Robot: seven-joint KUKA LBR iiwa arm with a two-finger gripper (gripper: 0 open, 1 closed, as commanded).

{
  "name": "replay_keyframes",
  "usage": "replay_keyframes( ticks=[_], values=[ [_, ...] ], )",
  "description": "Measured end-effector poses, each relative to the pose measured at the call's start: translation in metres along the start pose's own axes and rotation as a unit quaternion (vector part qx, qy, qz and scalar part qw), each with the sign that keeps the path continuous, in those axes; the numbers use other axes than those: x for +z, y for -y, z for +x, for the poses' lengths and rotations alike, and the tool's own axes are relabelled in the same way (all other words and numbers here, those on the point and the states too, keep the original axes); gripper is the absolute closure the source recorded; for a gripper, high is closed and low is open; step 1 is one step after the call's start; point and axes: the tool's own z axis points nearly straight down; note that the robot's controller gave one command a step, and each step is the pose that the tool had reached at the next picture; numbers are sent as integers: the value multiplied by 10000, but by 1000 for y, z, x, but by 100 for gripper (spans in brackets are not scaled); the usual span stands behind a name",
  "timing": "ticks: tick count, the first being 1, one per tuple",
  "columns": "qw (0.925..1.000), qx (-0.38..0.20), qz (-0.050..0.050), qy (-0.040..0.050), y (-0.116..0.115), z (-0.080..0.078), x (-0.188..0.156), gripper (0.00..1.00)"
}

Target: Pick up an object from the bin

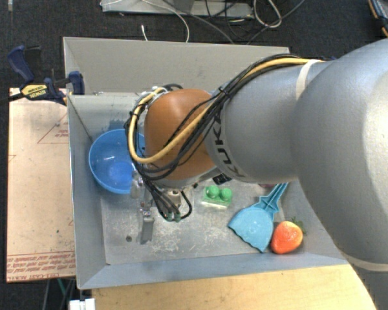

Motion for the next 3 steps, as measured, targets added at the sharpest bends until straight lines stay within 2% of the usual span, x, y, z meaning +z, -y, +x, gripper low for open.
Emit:
replay_keyframes(
  ticks=[1, 2, 3],
  values=[
    [10000, 22, -7, 35, 1, -3, -4, 0],
    [9990, -449, -13, 42, -37, -64, 67, 0],
    [9991, 420, -26, 73, -37, -65, 67, 0]
  ],
)
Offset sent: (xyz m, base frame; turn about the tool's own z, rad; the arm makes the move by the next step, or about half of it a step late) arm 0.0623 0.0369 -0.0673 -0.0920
